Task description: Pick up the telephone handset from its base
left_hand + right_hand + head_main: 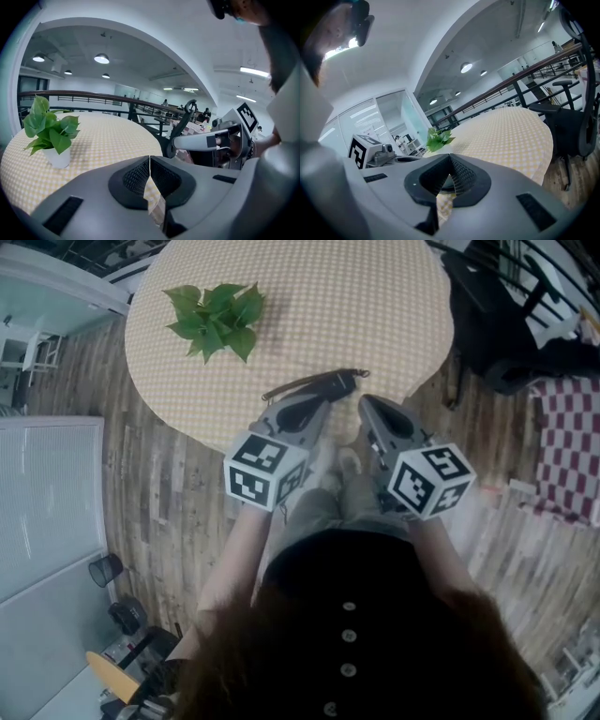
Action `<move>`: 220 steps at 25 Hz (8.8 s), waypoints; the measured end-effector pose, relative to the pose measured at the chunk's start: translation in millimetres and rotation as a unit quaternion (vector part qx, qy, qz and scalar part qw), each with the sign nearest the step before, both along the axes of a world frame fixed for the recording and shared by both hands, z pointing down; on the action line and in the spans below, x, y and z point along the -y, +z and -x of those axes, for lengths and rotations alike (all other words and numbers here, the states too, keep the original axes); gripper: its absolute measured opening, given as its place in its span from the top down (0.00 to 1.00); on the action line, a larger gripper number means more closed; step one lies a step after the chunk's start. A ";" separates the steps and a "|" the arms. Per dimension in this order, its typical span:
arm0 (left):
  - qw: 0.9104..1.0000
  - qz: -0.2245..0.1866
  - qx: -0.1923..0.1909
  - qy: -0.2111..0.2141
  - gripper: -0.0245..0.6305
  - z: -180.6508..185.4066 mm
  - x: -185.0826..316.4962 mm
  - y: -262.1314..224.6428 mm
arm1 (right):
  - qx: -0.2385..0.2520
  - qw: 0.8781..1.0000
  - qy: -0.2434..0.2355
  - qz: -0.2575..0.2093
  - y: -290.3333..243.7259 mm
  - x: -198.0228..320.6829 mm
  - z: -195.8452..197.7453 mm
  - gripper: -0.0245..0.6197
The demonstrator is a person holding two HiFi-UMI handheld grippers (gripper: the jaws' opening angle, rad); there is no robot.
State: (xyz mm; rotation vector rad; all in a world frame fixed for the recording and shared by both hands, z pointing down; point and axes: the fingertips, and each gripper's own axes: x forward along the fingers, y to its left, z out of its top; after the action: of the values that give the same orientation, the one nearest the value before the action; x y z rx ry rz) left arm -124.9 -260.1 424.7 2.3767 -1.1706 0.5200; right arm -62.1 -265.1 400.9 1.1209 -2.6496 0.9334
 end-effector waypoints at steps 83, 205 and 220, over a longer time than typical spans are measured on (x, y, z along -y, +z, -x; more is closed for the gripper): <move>0.934 0.074 0.256 0.236 0.59 6.2 33.1 117.7 | -0.014 0.995 -0.015 0.094 82.4 23.3 -6.2 0.95; 0.944 -0.187 -0.211 -0.170 0.60 102.4 1.8 -104.2 | 0.012 0.978 -0.166 -0.126 -87.5 34.0 68.8 0.95; 0.953 -0.194 -0.183 -0.147 0.60 93.1 6.9 -108.5 | 0.008 0.977 -0.165 -0.134 -89.5 35.4 67.4 0.95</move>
State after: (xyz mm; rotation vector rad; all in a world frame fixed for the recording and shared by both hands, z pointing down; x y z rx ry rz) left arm -218.0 -267.1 316.2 2.3963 -1.5127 -0.2656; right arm -129.4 -300.5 311.4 0.6772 -2.9137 0.5390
